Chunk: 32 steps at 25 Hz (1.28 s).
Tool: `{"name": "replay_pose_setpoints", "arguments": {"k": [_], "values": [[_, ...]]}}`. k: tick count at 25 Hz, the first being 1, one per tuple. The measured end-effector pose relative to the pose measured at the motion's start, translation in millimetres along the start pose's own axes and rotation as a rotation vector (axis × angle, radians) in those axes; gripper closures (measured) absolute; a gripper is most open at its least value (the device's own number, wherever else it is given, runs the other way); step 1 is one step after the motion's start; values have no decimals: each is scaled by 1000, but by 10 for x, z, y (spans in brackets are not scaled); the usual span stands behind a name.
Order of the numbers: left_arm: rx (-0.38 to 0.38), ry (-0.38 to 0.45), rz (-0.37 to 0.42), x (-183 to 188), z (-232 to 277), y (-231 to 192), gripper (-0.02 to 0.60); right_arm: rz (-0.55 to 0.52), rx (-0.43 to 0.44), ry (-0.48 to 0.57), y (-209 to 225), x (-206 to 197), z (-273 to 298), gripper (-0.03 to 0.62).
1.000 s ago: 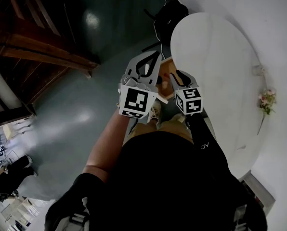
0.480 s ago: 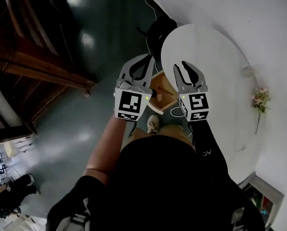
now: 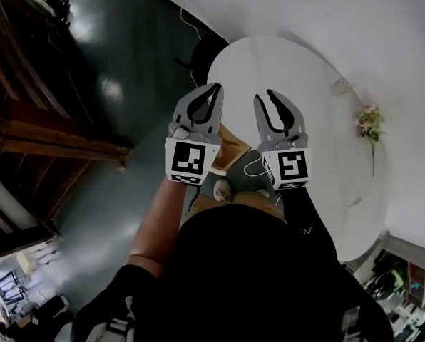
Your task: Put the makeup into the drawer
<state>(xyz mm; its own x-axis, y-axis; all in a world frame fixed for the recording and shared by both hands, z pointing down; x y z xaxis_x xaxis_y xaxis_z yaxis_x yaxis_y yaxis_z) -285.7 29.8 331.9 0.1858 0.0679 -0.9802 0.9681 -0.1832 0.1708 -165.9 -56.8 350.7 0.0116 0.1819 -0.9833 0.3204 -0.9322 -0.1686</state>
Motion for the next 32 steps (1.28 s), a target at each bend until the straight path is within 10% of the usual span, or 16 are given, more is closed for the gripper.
{"name": "replay_pose_setpoints", "arguments": {"k": [17,32], "values": [[-527,76,-88,378,1385,2675,572,14,-560,-75,1962,-112,-2372,499],[-899,115,-90,543,1499,4723,572,34,-905,-95,2477,-168,-4122,499]]}}
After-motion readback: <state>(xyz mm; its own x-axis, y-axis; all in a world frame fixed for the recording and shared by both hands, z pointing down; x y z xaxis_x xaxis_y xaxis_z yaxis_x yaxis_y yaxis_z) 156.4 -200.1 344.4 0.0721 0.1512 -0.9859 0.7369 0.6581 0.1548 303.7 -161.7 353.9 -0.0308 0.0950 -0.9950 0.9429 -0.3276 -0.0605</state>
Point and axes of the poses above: the fingertips, and each gripper's own axes: z forward along the fingers, y to its right, x out of its top, the point moved 6 cm from there along -z, backward along the fingers, and after that the axes turned 5 degrees about y, right-handed, at the moved point
